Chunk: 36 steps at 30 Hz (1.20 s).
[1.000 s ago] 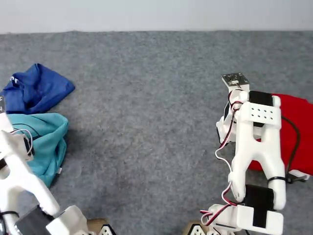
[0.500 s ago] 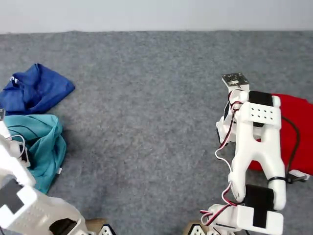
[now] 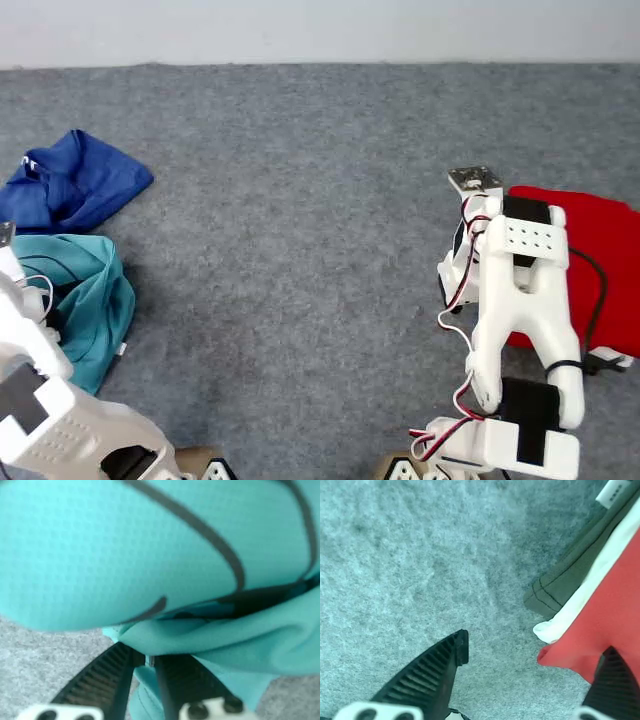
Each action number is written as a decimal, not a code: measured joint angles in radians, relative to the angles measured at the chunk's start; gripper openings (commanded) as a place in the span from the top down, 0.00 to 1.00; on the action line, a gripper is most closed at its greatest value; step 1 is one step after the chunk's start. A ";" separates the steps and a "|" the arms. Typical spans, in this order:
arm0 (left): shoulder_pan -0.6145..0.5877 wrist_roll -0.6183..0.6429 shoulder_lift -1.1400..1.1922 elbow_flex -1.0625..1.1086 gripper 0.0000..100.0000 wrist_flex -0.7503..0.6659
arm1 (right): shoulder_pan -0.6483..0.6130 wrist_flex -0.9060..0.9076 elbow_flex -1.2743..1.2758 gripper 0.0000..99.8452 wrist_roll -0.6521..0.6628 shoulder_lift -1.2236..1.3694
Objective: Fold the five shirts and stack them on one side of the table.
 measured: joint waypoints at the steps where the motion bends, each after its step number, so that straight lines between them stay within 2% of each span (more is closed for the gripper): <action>1: 0.000 0.000 -0.012 0.000 0.99 0.012 | 0.002 0.000 0.000 0.61 0.000 0.000; 7: 0.003 0.000 -0.253 0.000 0.99 0.124 | 0.000 0.000 0.000 0.61 0.000 0.000; 11: 0.072 0.000 -0.503 0.000 0.99 0.239 | 0.002 0.000 0.000 0.61 0.000 0.000; 15: 0.210 -0.003 -0.738 0.000 0.99 0.356 | 0.000 0.000 0.000 0.61 0.000 0.000; 20: 0.439 -0.006 -0.982 0.000 0.99 0.462 | 0.000 0.000 0.000 0.61 0.000 0.000; 25: 0.750 -0.006 -1.188 0.000 0.99 0.488 | 0.002 0.000 0.000 0.61 0.000 0.000; 29: 0.996 -0.006 -1.258 -0.044 0.99 0.497 | 0.000 0.000 0.000 0.61 0.000 0.000; 33: 1.062 -0.006 -1.250 -0.098 0.99 0.500 | 0.002 0.000 0.000 0.61 0.000 0.000; 36: 1.023 -0.003 -1.237 -0.115 0.99 0.500 | 0.000 0.000 0.000 0.61 -0.003 0.000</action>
